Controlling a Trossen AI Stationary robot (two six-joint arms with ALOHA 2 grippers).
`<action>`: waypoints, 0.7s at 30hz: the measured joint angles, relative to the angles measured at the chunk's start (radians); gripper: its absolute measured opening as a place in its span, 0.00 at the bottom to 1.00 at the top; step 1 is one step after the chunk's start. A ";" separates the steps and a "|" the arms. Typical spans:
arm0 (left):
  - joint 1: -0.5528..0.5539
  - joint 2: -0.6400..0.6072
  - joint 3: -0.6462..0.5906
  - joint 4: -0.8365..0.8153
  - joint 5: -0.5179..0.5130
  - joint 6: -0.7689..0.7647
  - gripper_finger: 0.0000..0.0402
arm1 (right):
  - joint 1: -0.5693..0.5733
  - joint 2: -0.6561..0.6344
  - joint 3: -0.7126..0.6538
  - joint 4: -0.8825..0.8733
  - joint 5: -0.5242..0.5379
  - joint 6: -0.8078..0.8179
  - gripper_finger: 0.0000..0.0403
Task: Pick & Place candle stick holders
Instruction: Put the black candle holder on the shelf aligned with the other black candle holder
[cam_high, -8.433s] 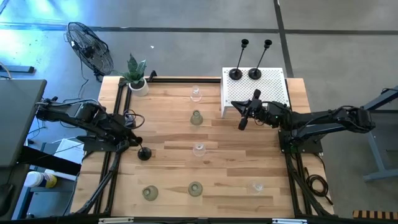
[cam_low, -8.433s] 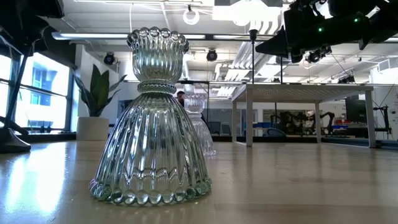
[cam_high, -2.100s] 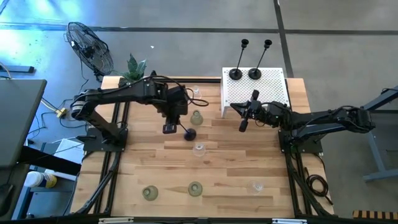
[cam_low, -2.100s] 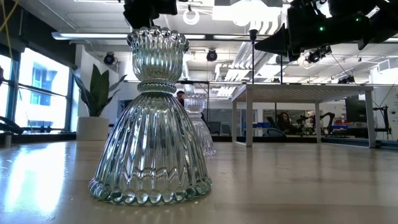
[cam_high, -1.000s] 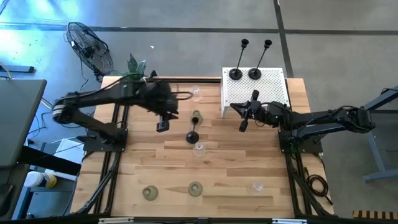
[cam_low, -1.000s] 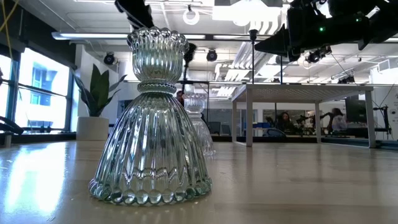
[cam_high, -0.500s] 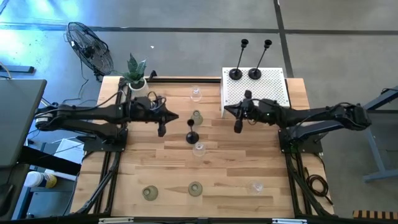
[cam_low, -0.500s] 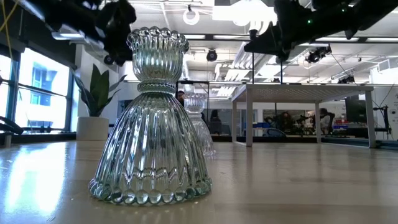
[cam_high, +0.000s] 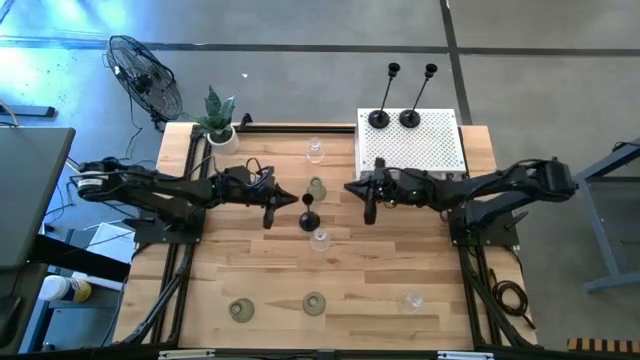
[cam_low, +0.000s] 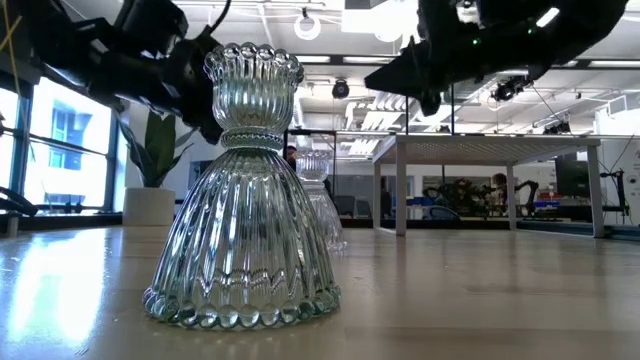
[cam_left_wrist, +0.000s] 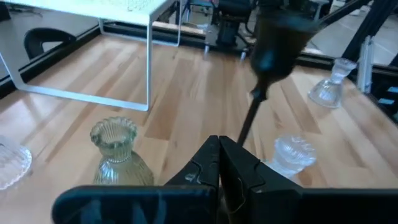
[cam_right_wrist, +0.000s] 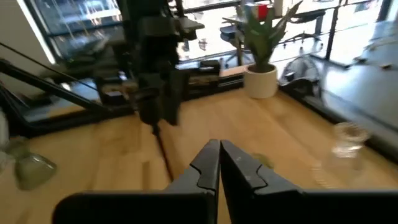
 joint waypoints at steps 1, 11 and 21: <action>0.000 0.017 0.000 0.013 0.000 0.003 0.00 | 0.009 0.031 0.000 0.032 0.007 0.022 0.04; 0.001 0.068 -0.006 0.064 -0.068 0.014 0.00 | 0.057 0.267 0.100 0.156 0.026 0.096 0.42; 0.082 0.066 -0.083 0.176 -0.049 -0.016 0.00 | 0.063 0.356 0.288 0.064 0.022 0.032 0.70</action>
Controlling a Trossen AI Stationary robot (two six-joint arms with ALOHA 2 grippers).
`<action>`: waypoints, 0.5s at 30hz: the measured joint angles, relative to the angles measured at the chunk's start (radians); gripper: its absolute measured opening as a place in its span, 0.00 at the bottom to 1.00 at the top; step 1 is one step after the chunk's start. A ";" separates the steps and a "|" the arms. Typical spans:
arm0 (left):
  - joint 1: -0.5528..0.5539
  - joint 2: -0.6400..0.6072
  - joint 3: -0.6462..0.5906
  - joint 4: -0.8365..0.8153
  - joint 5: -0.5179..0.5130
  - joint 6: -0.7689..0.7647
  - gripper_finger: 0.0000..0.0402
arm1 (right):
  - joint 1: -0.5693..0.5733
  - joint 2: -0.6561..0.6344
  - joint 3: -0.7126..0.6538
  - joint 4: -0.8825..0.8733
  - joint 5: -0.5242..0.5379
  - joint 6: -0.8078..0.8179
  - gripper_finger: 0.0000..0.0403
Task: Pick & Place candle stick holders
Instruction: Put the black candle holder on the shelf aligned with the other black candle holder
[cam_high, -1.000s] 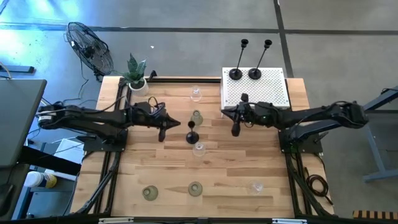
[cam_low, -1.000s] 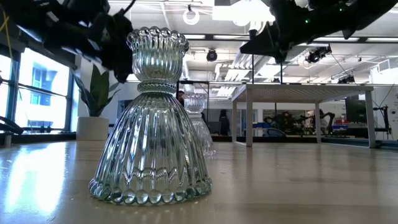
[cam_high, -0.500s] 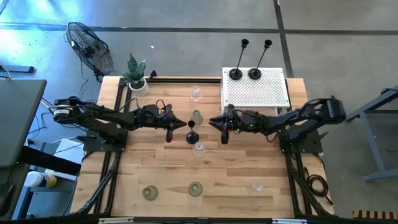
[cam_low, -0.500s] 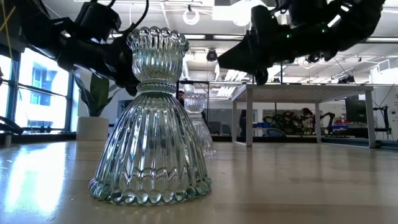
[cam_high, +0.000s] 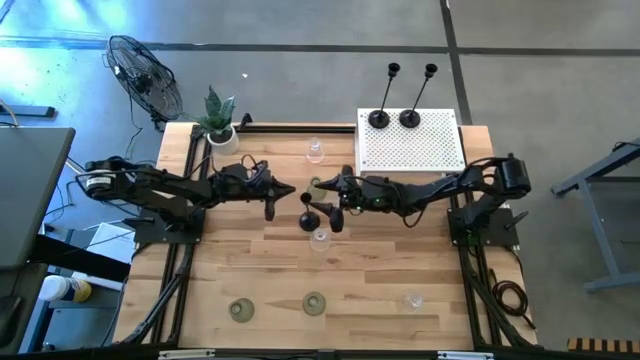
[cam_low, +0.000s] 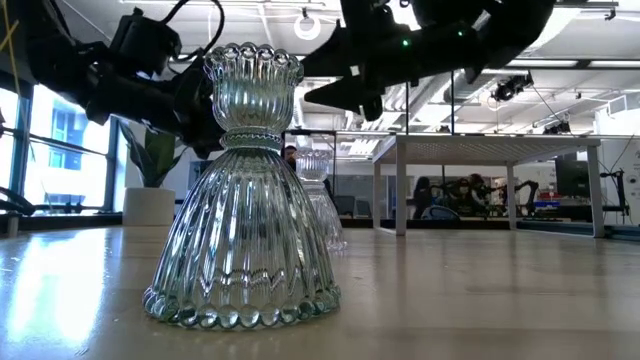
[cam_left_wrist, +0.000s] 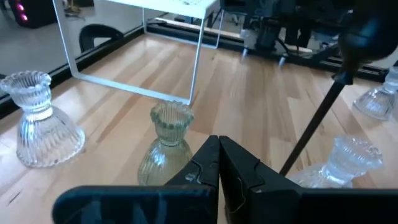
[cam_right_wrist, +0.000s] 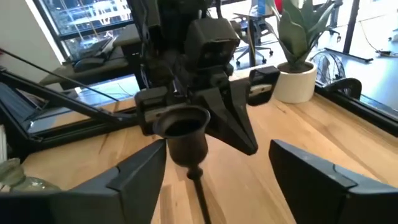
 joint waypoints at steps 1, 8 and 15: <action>0.001 0.000 -0.004 0.011 0.000 0.000 0.00 | 0.001 0.000 0.004 -0.002 -0.001 -0.002 0.70; 0.004 0.000 -0.005 0.021 0.008 0.011 0.00 | -0.004 0.000 0.006 0.009 -0.075 0.003 0.71; 0.004 0.000 -0.005 0.021 0.009 0.011 0.00 | -0.011 0.018 0.005 0.048 -0.084 -0.017 0.71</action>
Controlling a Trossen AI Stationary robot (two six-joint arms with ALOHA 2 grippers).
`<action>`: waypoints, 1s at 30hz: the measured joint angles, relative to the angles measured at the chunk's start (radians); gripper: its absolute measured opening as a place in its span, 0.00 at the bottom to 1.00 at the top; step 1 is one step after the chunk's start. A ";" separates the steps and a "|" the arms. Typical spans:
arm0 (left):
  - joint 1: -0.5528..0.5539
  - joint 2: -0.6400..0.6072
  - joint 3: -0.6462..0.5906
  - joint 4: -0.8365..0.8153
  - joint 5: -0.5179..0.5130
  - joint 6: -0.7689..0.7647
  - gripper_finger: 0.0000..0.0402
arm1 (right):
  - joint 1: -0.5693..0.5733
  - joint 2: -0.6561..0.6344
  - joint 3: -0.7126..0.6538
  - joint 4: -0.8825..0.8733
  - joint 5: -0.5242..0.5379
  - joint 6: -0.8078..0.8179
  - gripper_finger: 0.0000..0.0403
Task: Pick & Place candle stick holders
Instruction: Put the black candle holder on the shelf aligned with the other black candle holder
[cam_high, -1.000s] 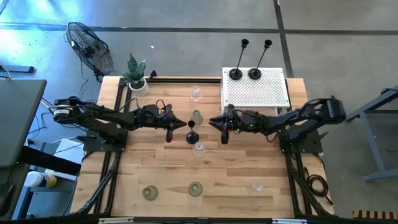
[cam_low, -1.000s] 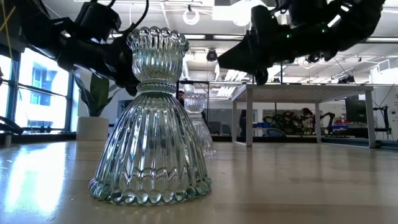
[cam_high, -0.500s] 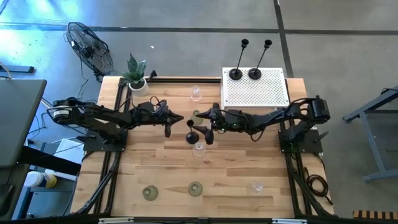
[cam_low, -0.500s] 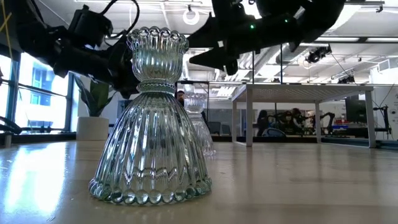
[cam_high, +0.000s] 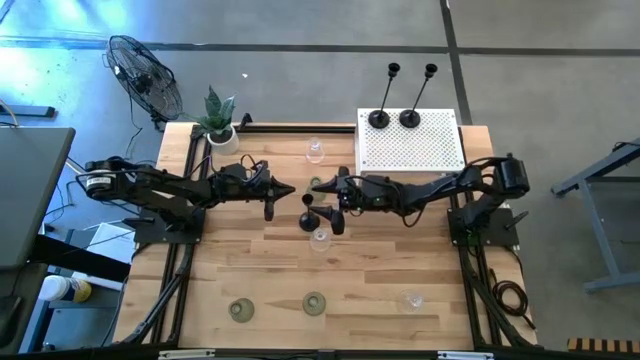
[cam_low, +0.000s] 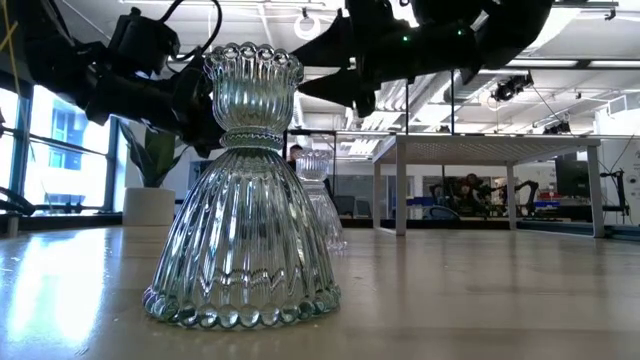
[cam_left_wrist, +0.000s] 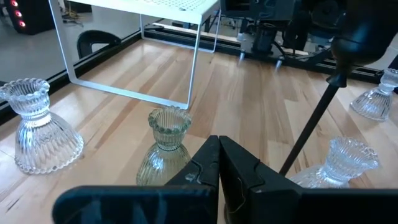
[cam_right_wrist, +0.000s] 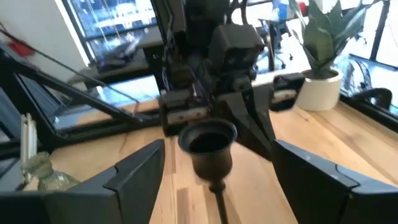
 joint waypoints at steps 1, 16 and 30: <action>0.000 0.000 0.000 0.000 0.000 0.000 0.00 | -0.004 0.011 0.000 0.022 -0.015 0.000 0.71; 0.000 0.000 0.000 0.001 0.001 0.008 0.00 | -0.013 0.092 0.010 0.148 -0.074 -0.045 0.69; 0.000 0.000 0.000 0.001 -0.005 0.033 0.00 | -0.013 0.132 0.084 0.093 -0.106 -0.087 0.40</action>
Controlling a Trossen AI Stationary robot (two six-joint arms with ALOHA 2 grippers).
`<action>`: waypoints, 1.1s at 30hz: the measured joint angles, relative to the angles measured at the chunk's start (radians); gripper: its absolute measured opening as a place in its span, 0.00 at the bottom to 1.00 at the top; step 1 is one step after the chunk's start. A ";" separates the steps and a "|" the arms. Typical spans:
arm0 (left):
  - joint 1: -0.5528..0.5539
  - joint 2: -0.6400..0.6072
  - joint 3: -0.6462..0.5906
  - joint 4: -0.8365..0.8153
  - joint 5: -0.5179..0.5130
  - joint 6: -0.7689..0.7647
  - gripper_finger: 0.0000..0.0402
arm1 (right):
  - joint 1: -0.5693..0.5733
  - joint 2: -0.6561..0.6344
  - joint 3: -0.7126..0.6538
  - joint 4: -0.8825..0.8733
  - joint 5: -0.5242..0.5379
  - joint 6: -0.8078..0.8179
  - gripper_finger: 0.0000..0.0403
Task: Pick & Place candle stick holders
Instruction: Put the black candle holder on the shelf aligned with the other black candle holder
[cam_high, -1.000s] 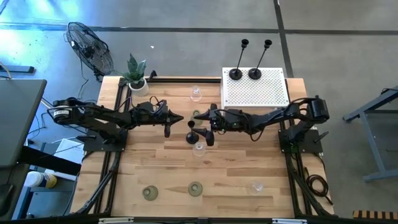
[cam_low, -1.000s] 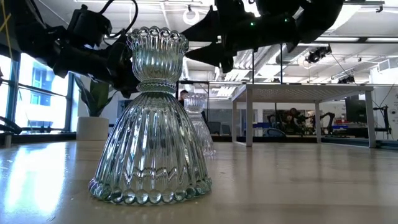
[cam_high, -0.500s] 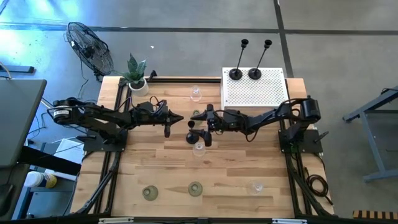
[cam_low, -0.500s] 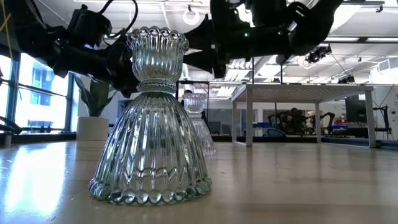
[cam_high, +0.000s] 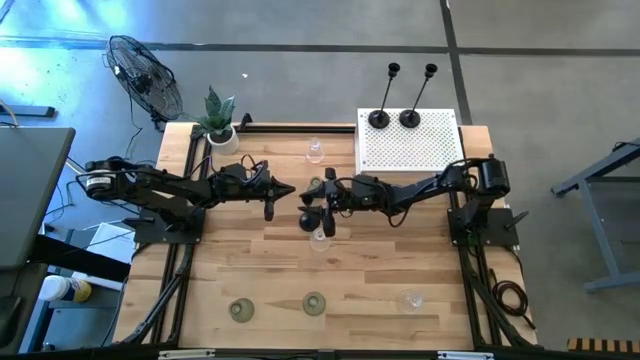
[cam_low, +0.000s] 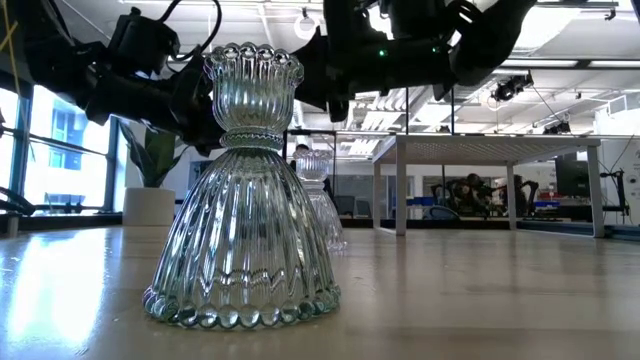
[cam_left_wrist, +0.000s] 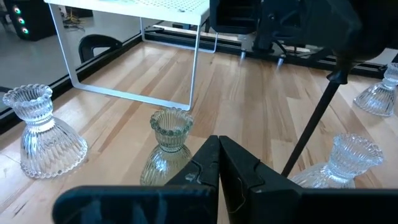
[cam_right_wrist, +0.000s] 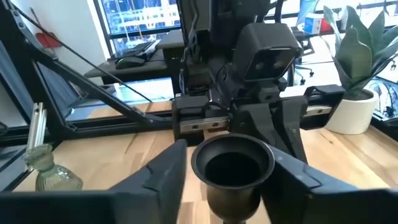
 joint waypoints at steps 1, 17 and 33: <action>0.000 0.000 0.000 0.000 0.000 0.003 0.00 | 0.000 0.000 0.000 0.000 0.000 0.007 0.37; 0.000 0.000 0.000 0.000 -0.001 0.031 0.00 | 0.001 -0.036 0.000 0.014 0.013 0.001 0.26; 0.000 0.000 0.000 0.000 0.000 0.047 0.00 | -0.018 -0.647 0.000 -0.468 0.209 -0.074 0.24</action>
